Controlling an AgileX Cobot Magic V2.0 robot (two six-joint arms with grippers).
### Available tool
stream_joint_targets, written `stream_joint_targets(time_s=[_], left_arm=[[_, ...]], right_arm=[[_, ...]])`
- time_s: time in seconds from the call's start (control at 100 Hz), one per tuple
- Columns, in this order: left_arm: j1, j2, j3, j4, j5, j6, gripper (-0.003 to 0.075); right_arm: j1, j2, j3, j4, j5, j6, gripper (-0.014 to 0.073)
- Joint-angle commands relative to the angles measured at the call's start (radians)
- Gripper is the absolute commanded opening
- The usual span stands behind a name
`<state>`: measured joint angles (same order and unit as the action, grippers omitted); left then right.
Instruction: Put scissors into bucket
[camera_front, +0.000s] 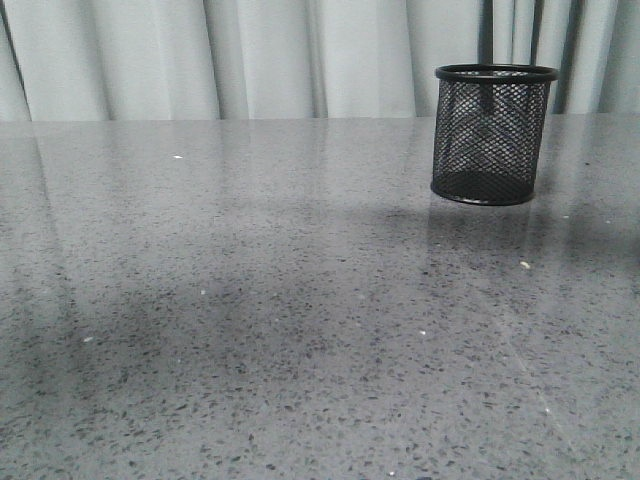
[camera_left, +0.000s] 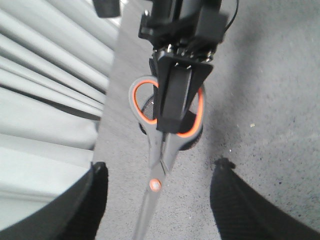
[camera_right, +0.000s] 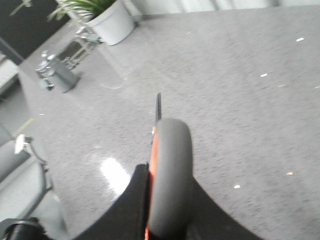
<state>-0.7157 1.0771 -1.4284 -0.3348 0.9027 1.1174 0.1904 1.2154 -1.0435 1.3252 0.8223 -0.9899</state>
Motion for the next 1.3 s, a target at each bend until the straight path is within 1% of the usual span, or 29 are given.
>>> stream_joint_targets(time_s=[0.0, 0.01, 0.02, 0.06, 0.08, 0.1, 0.15, 0.16, 0.17, 0.23, 0.27, 0.3, 0.31, 0.36, 0.4, 0.55, 0.88, 1.06, 1.29], left_arm=[[-0.009, -0.082, -0.032, -0.032, -0.022, -0.064, 0.0405], [-0.009, -0.088, -0.032, -0.032, -0.019, -0.069, 0.0398], [-0.009, -0.094, -0.032, -0.032, -0.012, -0.081, 0.0384], [-0.009, -0.126, -0.032, -0.030, 0.004, -0.127, 0.0339], [-0.009, -0.153, -0.032, -0.027, 0.010, -0.143, 0.0307], [-0.009, -0.172, -0.032, -0.022, 0.012, -0.170, 0.0271], [-0.009, -0.217, -0.028, -0.001, 0.012, -0.231, 0.0181], [-0.009, -0.217, -0.028, -0.001, 0.012, -0.246, 0.0155], [-0.009, -0.234, -0.028, 0.003, 0.012, -0.253, 0.0143], [-0.009, -0.275, -0.028, 0.023, 0.005, -0.305, 0.0050], [-0.009, -0.305, -0.028, 0.032, 0.001, -0.328, 0.0015], [-0.009, -0.323, -0.028, 0.032, -0.004, -0.331, -0.0009], [-0.009, -0.334, -0.028, 0.032, -0.003, -0.334, -0.0013], [-0.009, -0.356, -0.028, 0.032, -0.004, -0.340, -0.0020], [-0.009, -0.367, -0.028, 0.032, -0.004, -0.341, -0.0020], [-0.009, -0.390, -0.026, 0.031, 0.015, -0.342, -0.0020], [-0.009, -0.390, -0.026, 0.017, 0.126, -0.349, -0.0020], [-0.009, -0.390, -0.017, -0.009, 0.134, -0.349, -0.0020], [-0.009, -0.390, 0.042, -0.034, 0.134, -0.351, -0.0020]], right_arm=[[-0.049, -0.025, -0.124, -0.080, 0.046, 0.103, -0.0062], [-0.052, -0.025, -0.143, -0.114, 0.050, 0.127, -0.0062], [-0.056, -0.025, -0.143, -0.114, 0.055, 0.127, -0.0062], [-0.077, -0.025, -0.206, -0.229, 0.092, 0.202, -0.0062], [-0.088, -0.025, -0.251, -0.311, 0.114, 0.252, -0.0062], [-0.095, -0.025, -0.274, -0.351, 0.137, 0.277, -0.0062], [-0.120, -0.021, -0.370, -0.512, 0.203, 0.372, -0.0062], [-0.123, -0.018, -0.370, -0.512, 0.214, 0.372, -0.0062], [-0.128, -0.016, -0.407, -0.571, 0.235, 0.405, -0.0062], [-0.143, 0.003, -0.504, -0.719, 0.341, 0.493, -0.0062], [-0.144, 0.024, -0.573, -0.821, 0.412, 0.551, -0.0062], [-0.144, 0.040, -0.604, -0.867, 0.445, 0.579, -0.0062], [-0.144, 0.049, -0.633, -0.907, 0.465, 0.598, -0.0062], [-0.142, 0.074, -0.674, -0.978, 0.471, 0.667, -0.0062], [-0.142, 0.090, -0.690, -1.004, 0.471, 0.683, -0.0062], [-0.142, 0.155, -0.697, -1.007, 0.471, 0.688, -0.0062], [-0.140, 0.321, -0.697, -1.011, 0.471, 0.688, -0.0062], [-0.140, 0.409, -0.700, -1.011, 0.422, 0.685, -0.0062], [-0.140, 0.474, -0.737, -1.011, 0.416, 0.685, -0.0056]])
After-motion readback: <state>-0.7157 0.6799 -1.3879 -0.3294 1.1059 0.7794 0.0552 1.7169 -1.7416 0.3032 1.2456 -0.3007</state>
